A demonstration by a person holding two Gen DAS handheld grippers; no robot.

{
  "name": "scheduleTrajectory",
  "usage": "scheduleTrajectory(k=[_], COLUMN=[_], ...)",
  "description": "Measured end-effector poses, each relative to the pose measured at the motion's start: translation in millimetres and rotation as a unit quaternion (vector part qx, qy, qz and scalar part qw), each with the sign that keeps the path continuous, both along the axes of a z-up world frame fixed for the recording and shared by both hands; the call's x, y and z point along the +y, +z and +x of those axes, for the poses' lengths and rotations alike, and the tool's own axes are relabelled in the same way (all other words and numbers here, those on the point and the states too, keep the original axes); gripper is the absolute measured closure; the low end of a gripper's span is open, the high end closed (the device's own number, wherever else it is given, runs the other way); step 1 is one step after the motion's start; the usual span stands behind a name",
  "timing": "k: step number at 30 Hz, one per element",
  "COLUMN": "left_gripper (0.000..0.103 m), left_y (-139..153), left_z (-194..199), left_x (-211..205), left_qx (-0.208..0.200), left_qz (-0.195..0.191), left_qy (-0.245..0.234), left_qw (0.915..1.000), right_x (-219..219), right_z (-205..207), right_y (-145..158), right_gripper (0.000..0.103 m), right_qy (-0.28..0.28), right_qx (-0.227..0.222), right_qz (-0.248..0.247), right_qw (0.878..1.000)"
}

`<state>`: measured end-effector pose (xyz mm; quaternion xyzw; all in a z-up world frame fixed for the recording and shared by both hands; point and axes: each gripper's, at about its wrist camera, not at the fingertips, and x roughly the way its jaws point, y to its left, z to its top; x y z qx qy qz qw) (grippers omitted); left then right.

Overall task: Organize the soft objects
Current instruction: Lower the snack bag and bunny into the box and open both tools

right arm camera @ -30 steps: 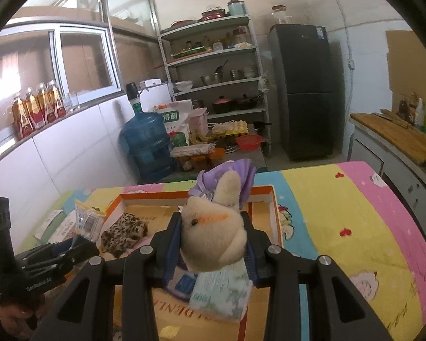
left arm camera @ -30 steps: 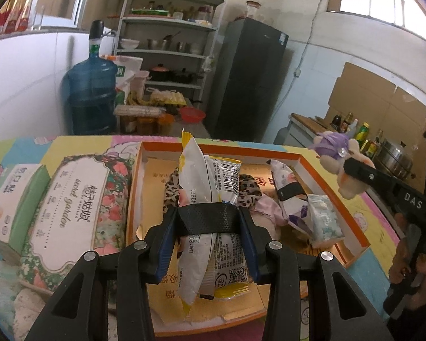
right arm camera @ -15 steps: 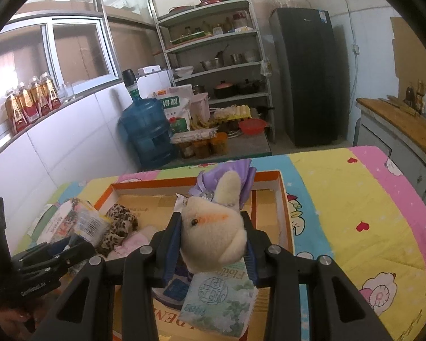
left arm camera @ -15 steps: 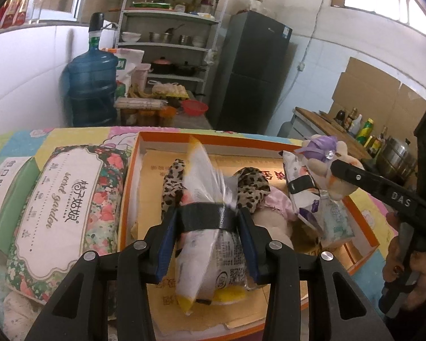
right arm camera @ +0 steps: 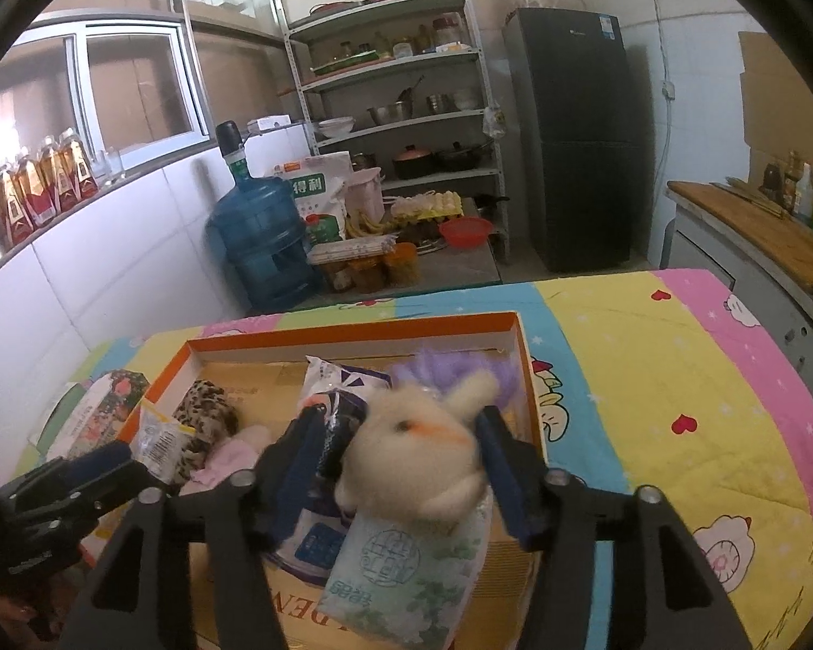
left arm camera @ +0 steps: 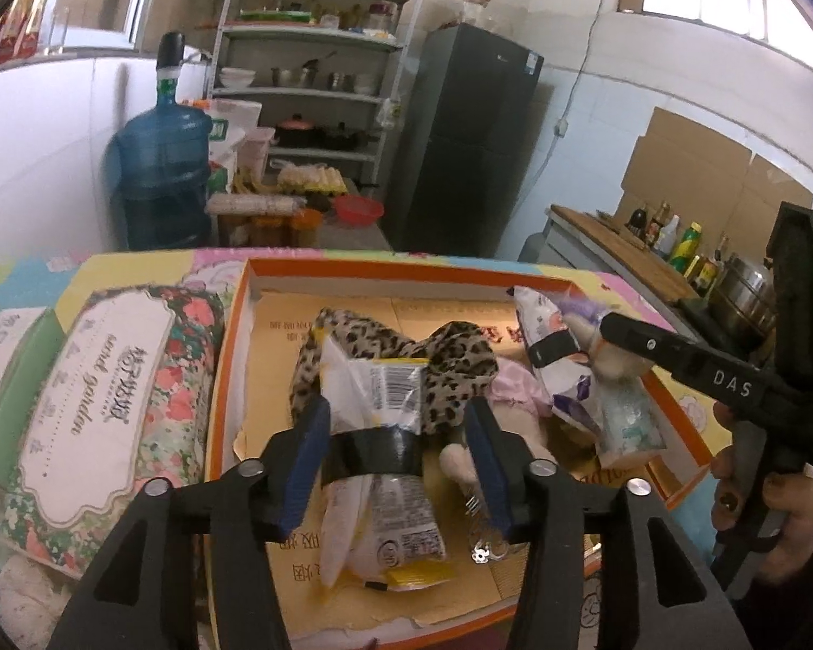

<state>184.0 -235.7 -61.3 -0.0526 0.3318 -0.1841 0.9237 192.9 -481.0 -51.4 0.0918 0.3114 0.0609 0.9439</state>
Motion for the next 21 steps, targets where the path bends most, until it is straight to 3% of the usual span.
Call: scheduleTrajectory(k=[21], left_gripper=[0.046], left_y=[37], left_z=[-43], left_x=[11], left_qx=[-0.061], left_qz=[-0.005], left_qy=[0.001], left_qw=[0.9981], right_x=[0], right_z=[-21], right_y=[16], right_gripper=[0.044], right_qy=[0.002], right_qx=[-0.04], right_qz=[0.031], right_qw=[0.999])
